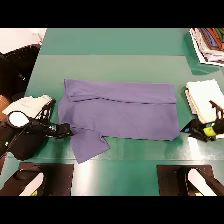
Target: Fold the shirts.
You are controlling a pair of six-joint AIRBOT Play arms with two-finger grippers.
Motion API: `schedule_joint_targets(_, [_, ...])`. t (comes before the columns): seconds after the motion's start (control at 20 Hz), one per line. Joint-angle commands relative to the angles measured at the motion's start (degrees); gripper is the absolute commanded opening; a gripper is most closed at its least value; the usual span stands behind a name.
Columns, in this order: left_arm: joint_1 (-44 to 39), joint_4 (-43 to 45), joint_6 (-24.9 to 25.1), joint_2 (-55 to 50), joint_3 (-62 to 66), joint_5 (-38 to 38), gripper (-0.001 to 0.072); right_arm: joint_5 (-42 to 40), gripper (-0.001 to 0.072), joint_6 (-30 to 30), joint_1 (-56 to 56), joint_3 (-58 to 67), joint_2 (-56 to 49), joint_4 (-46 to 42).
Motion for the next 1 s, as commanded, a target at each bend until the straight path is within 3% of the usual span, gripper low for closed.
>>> schedule_joint_targets(0.0, [0.00, 0.28, 0.20, 0.07, 0.39, 0.85, 0.0023, -4.22, 0.0503, -1.75, -1.66, -9.01, 1.36, 6.43])
schedule_joint_targets(0.2, [0.00, 1.64, 0.20, 0.07, 0.39, 0.59, 0.0024, -9.94, 0.0404, -1.73, 6.88, -7.67, -4.15, 6.99])
schedule_joint_targets(0.35, [0.00, 5.14, 0.11, 0.07, 0.46, -1.66, 0.0022, -11.76, 0.0140, -1.75, 12.35, -4.00, -7.13, 6.38])
schedule_joint_targets(0.45, [0.00, 7.69, -0.37, 0.07, 1.09, -4.66, 0.0021, -10.62, 0.0016, -1.73, 14.53, -1.92, -6.47, 3.56])
schedule_joint_targets(0.65, [0.00, 8.85, -3.08, 8.68, 1.66, -9.86, 0.0020, -1.36, 0.0015, -1.68, 15.15, 0.17, 3.21, -3.34])
schedule_joint_targets(0.8, [0.00, 6.73, -5.25, 17.25, 3.21, -19.47, 0.0020, 7.48, 0.0015, -1.68, 13.86, 1.81, 12.26, -6.67])
schedule_joint_targets(0.95, [0.00, 6.91, -6.12, 17.44, 9.29, -19.78, 0.0020, 5.62, 0.0013, -1.64, 13.79, 5.46, 17.27, -6.84])
